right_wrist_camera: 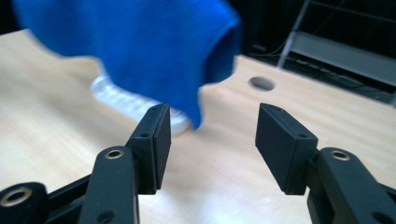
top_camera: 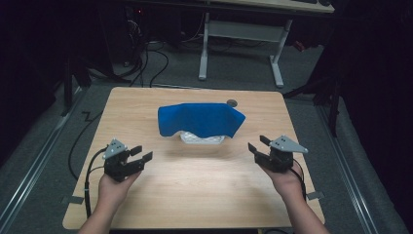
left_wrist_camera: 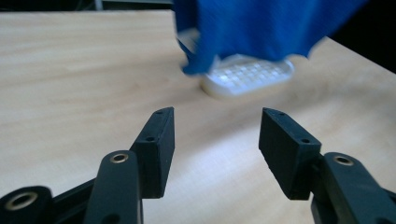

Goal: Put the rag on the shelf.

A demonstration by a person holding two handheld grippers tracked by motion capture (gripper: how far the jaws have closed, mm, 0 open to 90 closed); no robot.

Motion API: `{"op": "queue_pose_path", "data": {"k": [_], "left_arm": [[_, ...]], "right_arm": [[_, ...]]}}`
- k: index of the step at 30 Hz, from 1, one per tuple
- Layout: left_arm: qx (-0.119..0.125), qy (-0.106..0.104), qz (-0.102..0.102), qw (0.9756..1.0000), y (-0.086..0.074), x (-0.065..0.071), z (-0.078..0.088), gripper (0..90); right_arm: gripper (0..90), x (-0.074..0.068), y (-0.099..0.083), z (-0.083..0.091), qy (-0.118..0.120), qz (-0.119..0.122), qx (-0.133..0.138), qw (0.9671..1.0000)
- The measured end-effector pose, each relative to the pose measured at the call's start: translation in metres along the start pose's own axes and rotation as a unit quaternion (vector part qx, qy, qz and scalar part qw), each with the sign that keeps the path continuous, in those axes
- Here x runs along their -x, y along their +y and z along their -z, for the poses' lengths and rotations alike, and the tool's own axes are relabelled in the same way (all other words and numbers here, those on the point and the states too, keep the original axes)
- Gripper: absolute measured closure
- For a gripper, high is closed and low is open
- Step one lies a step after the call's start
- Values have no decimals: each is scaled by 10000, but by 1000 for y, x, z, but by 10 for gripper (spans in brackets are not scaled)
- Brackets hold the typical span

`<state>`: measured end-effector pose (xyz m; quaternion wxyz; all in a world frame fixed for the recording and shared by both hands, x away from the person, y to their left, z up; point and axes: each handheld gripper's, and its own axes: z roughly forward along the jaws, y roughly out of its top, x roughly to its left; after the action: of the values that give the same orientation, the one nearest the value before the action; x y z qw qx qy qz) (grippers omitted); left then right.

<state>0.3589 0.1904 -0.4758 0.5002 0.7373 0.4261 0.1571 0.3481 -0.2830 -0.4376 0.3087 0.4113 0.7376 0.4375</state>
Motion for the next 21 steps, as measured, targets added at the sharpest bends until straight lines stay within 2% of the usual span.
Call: {"op": "queue_pose_path", "data": {"k": [4, 8, 9, 10, 13, 14, 15, 16, 17, 19, 21], "left_arm": [[-222, -103, -136, 9996, -23, 21, 5, 440], [-596, -227, -396, 9972, -46, 42, -2, 415], [-709, -330, -377, 9962, -51, 45, -5, 413], [-898, -438, -379, 9943, -57, 48, -10, 415], [-1226, -480, -456, 9902, -67, 54, -21, 408], [-1218, -448, -598, 9897, -68, 57, -22, 396], [-1231, -429, -646, 9894, -67, 58, -23, 398], [-1214, -431, -698, 9892, -67, 59, -24, 395], [-1187, -440, -721, 9893, -66, 59, -26, 391], [-1187, -417, -725, 9894, -66, 58, -27, 389], [-1138, -416, -671, 9904, -66, 57, -26, 388]], "right_arm": [[428, -21, -14, 9, 181, -13, -109, 9998], [376, -47, -33, 3, 393, -6, -473, 9981], [370, -52, -35, 0, 418, -2, -546, 9976], [366, -57, -39, -3, 436, 32, -654, 9969], [321, -74, -52, -16, 632, -60, -1050, 9924], [332, -78, -58, -19, 576, -42, -1057, 9927], [371, -83, -67, -21, 508, -43, -988, 9938], [350, -84, -69, -22, 573, -57, -1055, 9927], [327, -85, -69, -24, 660, -17, -1127, 9914], [338, -86, -71, -25, 655, 209, -1071, 9919], [343, -84, -75, -27, 639, 237, -1176, 9907]]}}
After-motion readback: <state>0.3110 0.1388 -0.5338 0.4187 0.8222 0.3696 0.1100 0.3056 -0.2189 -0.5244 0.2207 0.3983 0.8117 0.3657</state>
